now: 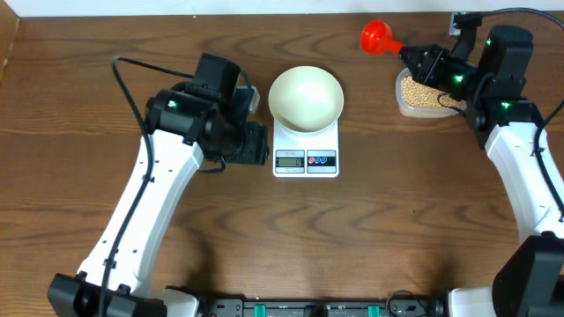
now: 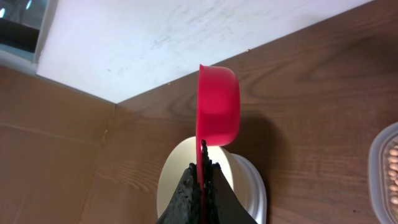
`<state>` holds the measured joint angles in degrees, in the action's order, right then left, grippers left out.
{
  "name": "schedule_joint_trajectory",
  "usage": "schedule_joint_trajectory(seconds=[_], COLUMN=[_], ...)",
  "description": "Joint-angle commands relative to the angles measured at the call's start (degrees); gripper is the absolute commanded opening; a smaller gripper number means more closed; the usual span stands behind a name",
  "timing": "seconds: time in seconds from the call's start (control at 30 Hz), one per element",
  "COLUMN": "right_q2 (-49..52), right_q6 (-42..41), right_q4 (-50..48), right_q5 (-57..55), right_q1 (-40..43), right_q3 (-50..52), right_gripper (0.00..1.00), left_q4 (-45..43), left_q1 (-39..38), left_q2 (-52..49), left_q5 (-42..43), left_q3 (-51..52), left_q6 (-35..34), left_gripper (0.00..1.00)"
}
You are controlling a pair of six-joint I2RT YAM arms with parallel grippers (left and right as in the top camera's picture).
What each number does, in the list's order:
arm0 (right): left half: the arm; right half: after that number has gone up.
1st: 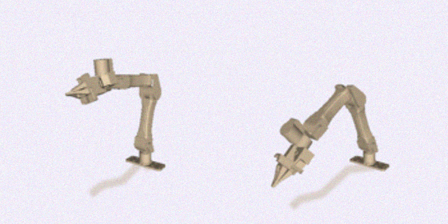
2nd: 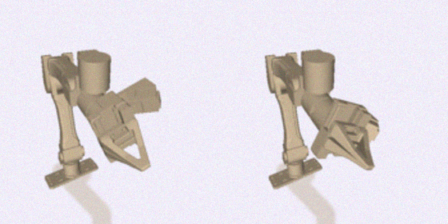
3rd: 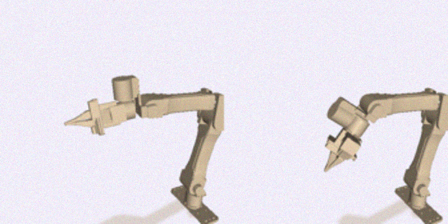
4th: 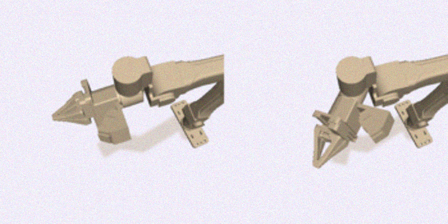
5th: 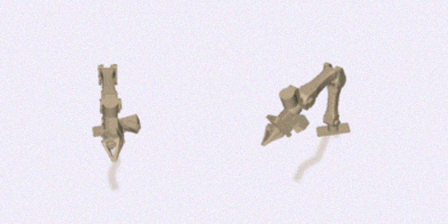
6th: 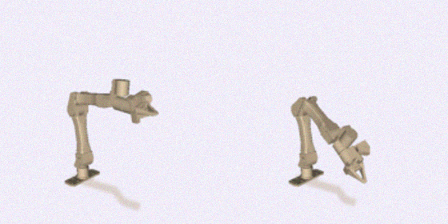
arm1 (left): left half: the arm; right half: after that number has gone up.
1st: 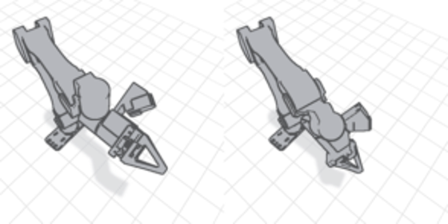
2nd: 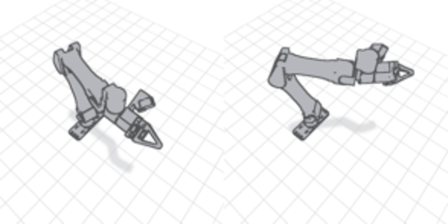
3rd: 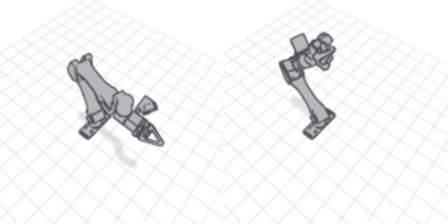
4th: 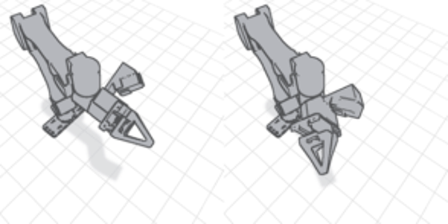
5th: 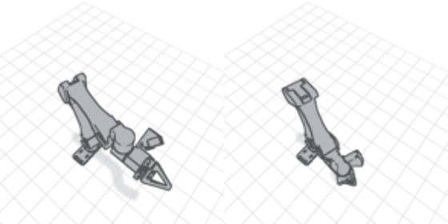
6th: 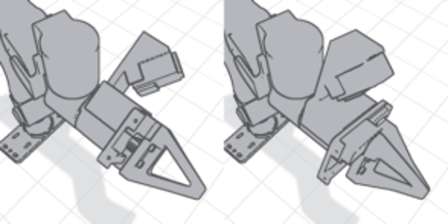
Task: Scoop item into bowl and weigh 50g on scale
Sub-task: 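Move the left gripper back in front of the scale display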
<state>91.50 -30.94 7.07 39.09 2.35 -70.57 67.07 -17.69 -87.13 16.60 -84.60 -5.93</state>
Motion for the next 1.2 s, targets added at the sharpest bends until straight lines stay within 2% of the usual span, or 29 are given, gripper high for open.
schedule_joint_trajectory(seconds=[0.0,0.13,0.7,0.87,1.07,1.17], right_q2=[0.0,0.0,0.0,0.0,0.0,0.0], right_q6=[1.1,1.2,2.5,2.6,3.0,3.0], right_q4=[0.7,0.7,1.6,1.6,1.6,1.6], right_q5=[-1.5,-1.5,-1.5,-1.5,-1.5,-1.5], right_q1=[0.3,0.3,0.7,1.6,2.2,2.2], right_q3=[-1.2,-1.2,-1.2,-1.2,-1.2,-1.2], right_gripper=[0.01,0.01,0.01,0.01,0.01,0.01], left_q4=[0.1,0.0,3.4,-0.9,-3.1,-3.1], left_q1=[-0.2,-0.2,-0.2,-0.2,-1.5,-3.2], left_q2=[-0.5,-0.5,1.1,4.7,7.8,8.4], left_q5=[-1.8,-5.3,-4.6,1.2,1.3,-1.8], left_q3=[2.3,3.0,2.7,2.4,2.4,2.4], left_q6=[6.1,6.1,6.2,9.4,10.3,10.3], left_gripper=[0.98,0.98,0.98,0.98,0.98,0.98])
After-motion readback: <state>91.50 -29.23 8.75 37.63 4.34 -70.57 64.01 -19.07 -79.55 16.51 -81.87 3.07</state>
